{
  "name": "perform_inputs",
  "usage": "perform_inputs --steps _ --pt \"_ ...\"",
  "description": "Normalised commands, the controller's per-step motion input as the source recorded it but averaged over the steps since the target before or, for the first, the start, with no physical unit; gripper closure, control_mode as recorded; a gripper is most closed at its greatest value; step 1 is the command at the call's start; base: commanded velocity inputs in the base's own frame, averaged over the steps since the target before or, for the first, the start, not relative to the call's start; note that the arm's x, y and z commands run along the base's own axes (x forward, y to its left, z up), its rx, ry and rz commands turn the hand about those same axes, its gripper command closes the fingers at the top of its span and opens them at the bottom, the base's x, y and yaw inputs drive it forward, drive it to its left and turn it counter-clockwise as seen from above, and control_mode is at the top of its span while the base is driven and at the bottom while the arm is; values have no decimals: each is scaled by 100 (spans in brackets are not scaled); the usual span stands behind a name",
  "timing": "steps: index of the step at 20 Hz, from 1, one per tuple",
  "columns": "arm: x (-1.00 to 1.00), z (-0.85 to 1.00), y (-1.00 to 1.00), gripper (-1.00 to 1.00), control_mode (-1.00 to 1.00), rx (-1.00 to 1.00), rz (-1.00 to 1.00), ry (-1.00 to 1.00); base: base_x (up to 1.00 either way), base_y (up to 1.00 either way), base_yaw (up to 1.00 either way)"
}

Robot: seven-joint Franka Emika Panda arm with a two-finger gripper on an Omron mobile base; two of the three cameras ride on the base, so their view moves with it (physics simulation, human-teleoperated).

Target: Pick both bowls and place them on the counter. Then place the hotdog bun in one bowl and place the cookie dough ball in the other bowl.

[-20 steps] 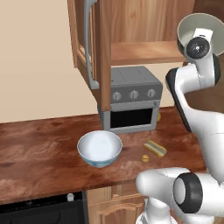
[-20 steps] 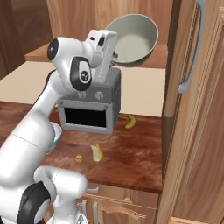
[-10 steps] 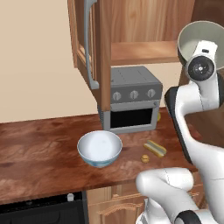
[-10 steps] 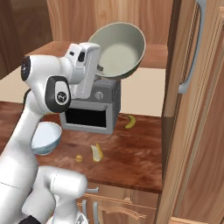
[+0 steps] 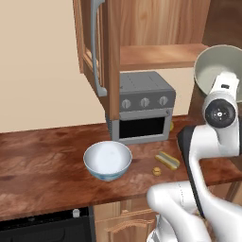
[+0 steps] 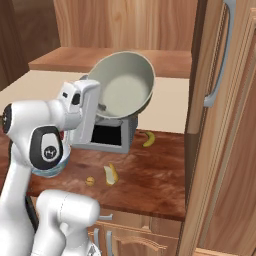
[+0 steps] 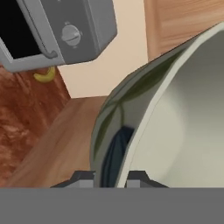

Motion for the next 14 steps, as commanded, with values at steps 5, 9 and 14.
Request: perform_inputs --steps 5,9,14 --pt "-28 -59 0 100 -100 0 0 16 0 0 0" --pt "0 -61 1 100 -100 0 0 26 0 0 0" --pt "0 -63 0 100 -100 0 0 13 0 0 0"
